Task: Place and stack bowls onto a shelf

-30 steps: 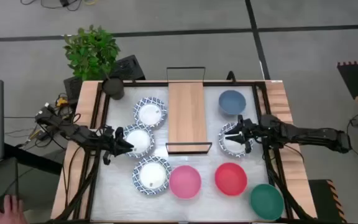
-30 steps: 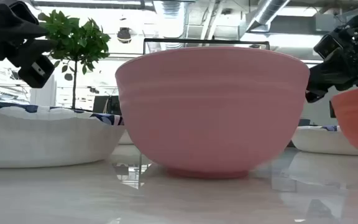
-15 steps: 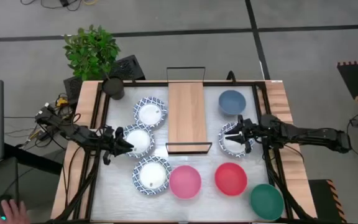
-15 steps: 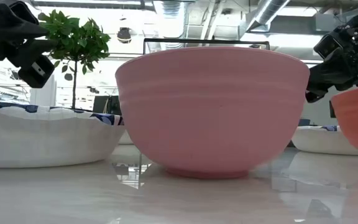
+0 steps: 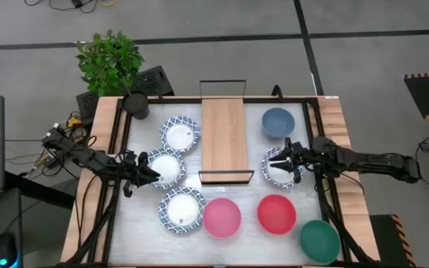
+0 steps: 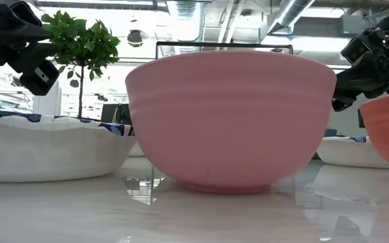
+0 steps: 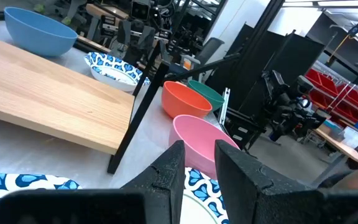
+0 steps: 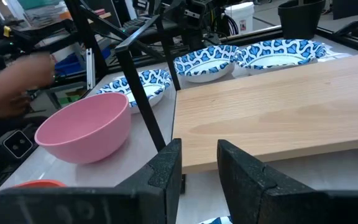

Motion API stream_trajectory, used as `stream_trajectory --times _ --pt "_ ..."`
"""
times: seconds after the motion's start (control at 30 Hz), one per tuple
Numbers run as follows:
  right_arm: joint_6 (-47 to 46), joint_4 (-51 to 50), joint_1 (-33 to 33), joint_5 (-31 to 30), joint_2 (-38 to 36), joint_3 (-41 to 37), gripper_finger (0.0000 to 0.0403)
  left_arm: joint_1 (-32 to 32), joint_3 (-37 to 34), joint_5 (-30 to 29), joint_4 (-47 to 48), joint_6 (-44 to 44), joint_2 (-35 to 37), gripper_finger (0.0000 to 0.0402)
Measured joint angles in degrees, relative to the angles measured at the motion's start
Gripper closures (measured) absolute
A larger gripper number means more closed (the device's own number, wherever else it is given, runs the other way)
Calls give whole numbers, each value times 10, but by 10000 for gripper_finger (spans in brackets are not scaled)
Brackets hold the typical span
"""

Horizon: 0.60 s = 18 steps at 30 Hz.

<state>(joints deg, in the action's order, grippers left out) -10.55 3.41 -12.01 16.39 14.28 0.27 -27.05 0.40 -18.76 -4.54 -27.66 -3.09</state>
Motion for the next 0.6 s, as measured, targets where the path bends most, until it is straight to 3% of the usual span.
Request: stream_trajectory --times 0.27,0.6 --pt "0 0 0 0 0 0 274 0 0 -1 0 0 0 325" --pt "0 0 0 0 0 0 274 0 4 -51 13 17 0 325"
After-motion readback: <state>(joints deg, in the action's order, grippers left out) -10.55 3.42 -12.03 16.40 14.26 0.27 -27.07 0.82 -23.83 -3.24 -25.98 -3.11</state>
